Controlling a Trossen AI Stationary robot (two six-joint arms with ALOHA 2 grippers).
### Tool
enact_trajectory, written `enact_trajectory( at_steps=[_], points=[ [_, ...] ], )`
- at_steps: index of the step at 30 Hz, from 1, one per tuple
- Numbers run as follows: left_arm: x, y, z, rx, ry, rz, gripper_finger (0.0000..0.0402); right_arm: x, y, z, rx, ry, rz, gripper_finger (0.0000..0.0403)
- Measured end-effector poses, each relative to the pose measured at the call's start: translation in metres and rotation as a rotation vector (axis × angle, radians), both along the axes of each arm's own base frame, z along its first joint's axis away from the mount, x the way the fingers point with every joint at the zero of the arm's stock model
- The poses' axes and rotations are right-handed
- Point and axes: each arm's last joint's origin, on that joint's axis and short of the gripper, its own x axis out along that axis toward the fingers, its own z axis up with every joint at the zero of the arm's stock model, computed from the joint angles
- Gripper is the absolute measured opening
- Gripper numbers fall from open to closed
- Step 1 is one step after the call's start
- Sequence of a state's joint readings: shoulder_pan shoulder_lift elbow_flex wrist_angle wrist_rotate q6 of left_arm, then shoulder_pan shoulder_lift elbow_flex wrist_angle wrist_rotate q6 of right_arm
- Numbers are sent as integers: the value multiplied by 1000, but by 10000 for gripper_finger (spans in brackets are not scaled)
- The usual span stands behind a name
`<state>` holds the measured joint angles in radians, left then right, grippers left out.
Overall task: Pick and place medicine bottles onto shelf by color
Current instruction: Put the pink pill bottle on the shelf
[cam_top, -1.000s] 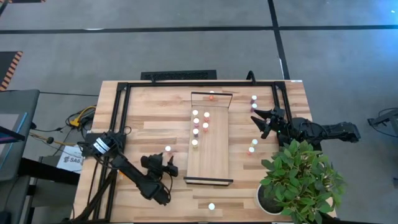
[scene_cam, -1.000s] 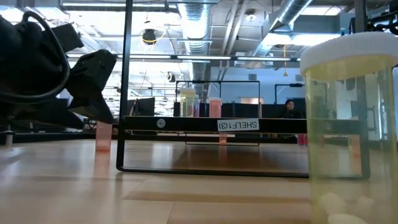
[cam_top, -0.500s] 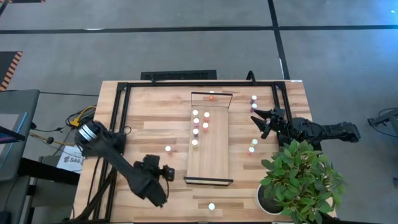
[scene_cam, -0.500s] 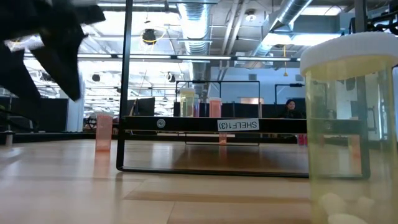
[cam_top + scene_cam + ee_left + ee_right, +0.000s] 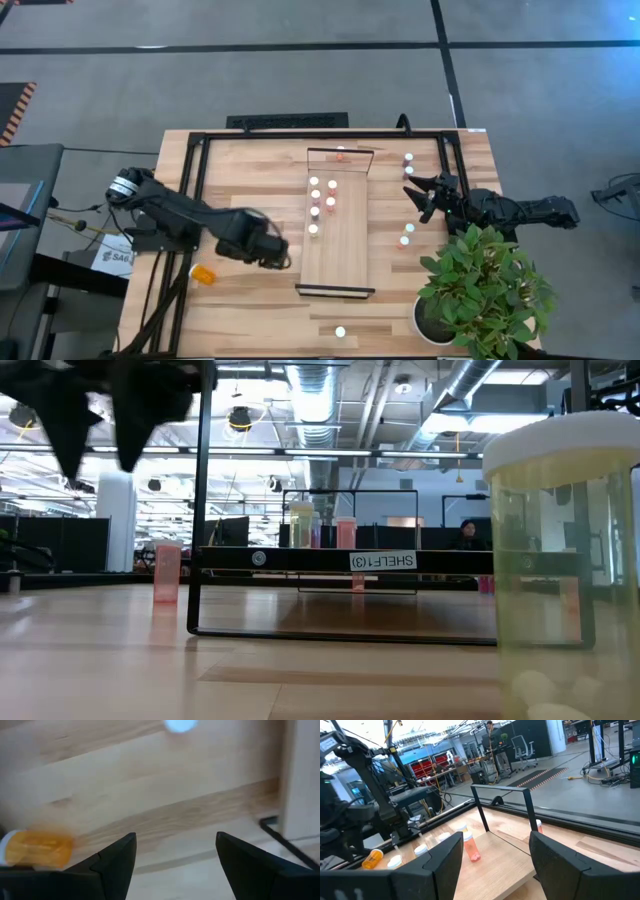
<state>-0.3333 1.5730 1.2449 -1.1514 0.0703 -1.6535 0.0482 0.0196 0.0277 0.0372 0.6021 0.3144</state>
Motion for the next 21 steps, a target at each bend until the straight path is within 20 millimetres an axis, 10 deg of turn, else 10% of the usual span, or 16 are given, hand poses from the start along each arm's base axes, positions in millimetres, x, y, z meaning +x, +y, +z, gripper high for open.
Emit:
enact_trajectory(
  at_steps=[10, 21],
  points=[
    [17, 27, -7, 75, -52, -145, 259, 0, 0, 0, 0, 0, 0, 251],
    [18, 43, -26, 154, -49, 105, 259, 0, 0, 0, 0, 0, 0, 251]
  ],
)
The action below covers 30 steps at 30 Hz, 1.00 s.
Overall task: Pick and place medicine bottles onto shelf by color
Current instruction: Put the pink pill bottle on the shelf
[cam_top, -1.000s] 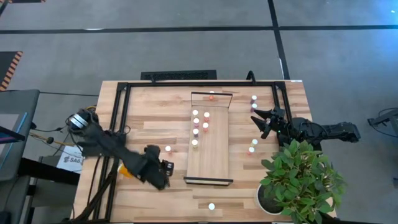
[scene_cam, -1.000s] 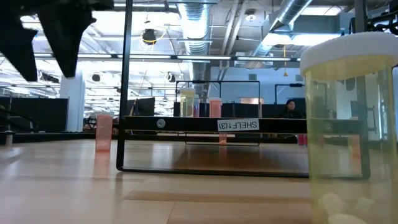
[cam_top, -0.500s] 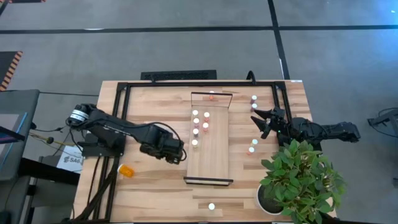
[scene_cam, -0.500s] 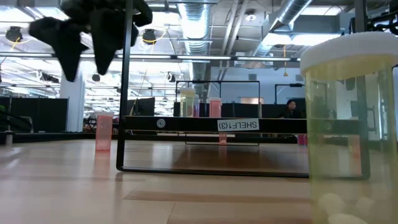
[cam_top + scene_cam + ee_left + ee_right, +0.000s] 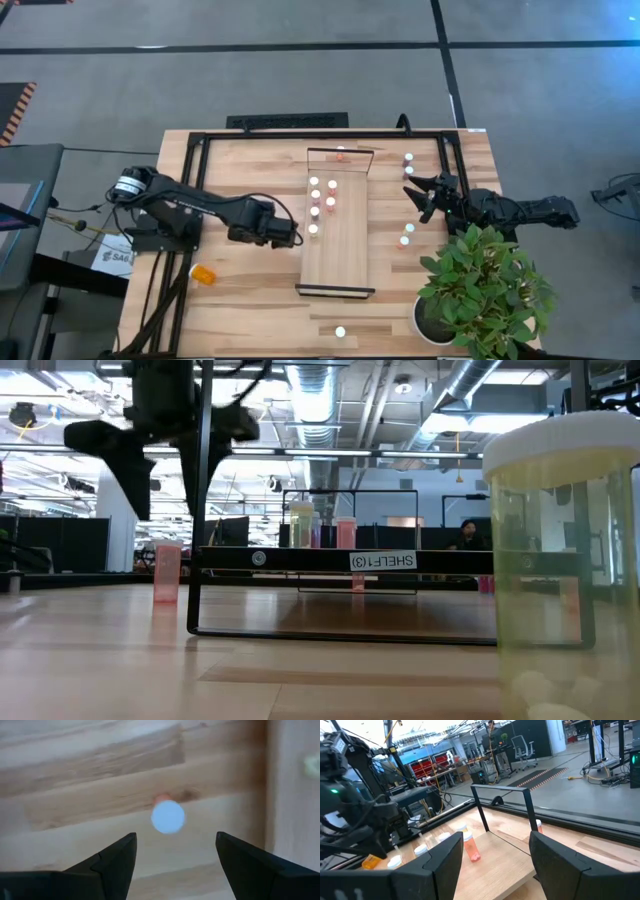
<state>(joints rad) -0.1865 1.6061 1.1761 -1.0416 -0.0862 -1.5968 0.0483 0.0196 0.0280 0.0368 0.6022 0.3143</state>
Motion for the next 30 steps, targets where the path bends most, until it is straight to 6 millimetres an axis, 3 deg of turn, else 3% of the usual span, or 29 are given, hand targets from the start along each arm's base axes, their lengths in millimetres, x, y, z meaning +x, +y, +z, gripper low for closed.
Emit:
enact_trajectory(
  at_steps=[15, 30],
  points=[
    [-2, 24, -21, -136, -2, 585, 259, 0, 0, 0, 0, 0, 0, 251],
    [-5, 24, -44, -209, -34, 754, 259, 0, 0, 0, 0, 0, 0, 251]
  ],
)
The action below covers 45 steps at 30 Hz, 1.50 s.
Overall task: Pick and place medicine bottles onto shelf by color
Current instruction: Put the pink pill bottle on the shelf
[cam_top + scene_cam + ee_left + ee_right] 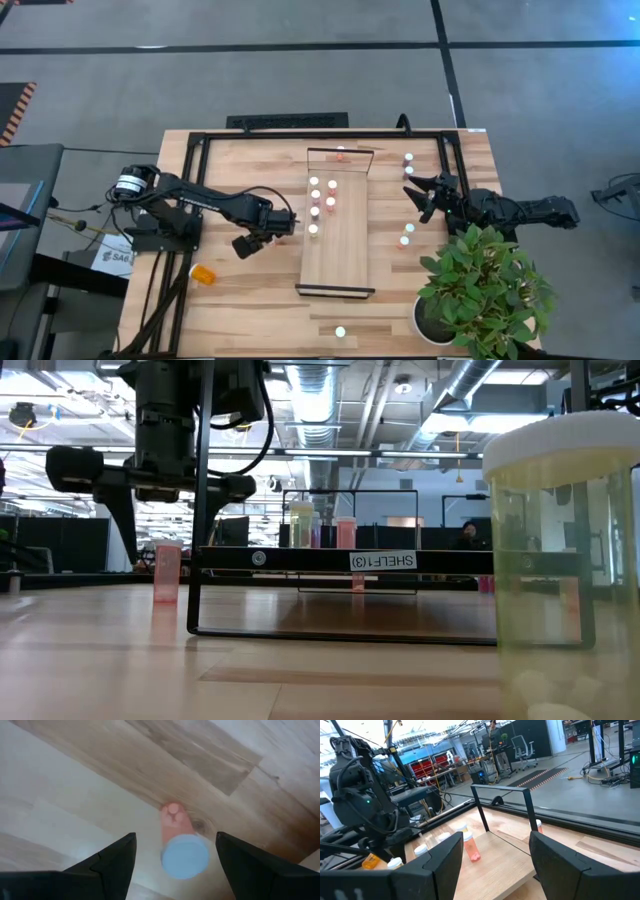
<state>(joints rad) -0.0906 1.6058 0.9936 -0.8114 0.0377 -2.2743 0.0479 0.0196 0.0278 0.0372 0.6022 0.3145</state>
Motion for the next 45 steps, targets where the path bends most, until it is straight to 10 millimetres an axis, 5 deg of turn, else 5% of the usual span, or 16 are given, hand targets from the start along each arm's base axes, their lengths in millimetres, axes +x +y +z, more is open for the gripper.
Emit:
enact_trajectory(
  at_steps=[6, 23, 45],
  points=[
    [0, 0, 0, -4, 0, 8, 238, 0, 0, 0, 0, 0, 0, 251],
    [0, 0, 0, -5, 1, 7, 92, 0, 0, 0, 0, 0, 0, 251],
    [16, -4, 18, -70, -119, -151, 88, 0, 0, 0, 0, 0, 0, 251]
  ],
)
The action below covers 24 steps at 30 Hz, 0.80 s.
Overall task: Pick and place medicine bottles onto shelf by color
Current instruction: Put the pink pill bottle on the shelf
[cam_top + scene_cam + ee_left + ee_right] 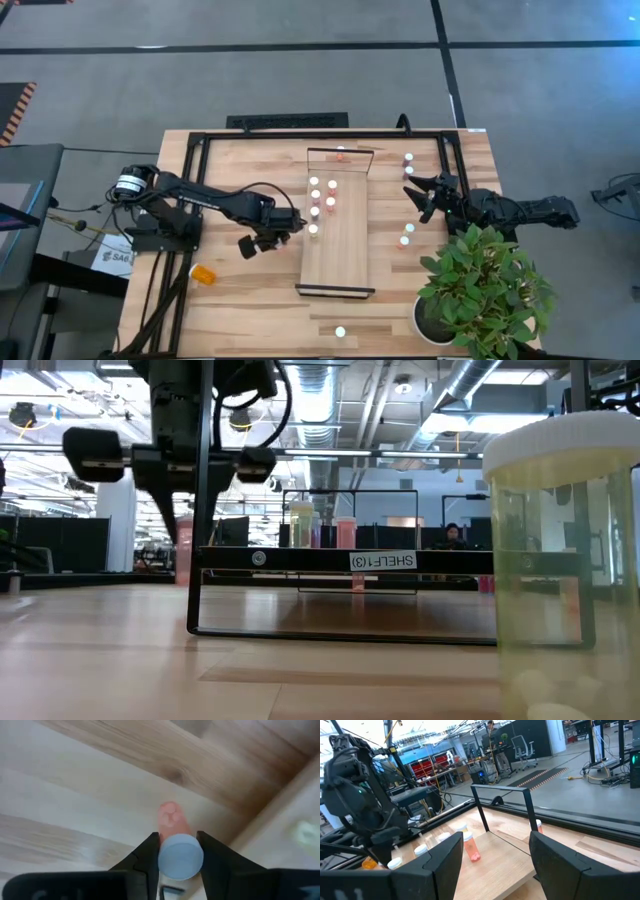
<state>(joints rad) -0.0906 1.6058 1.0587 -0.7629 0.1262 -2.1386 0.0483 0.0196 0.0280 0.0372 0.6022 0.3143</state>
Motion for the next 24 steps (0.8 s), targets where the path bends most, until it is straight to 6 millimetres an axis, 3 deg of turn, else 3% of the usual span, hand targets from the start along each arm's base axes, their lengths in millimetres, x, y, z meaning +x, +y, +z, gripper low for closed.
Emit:
enact_trajectory(
  at_steps=[14, 24],
  points=[
    [11, -10, 22, 19, -73, -68, 86, 0, 0, 0, 0, 0, 0, 251],
    [20, -14, 38, 123, -182, -224, 85, 0, 0, 0, 0, 0, 0, 251]
  ],
)
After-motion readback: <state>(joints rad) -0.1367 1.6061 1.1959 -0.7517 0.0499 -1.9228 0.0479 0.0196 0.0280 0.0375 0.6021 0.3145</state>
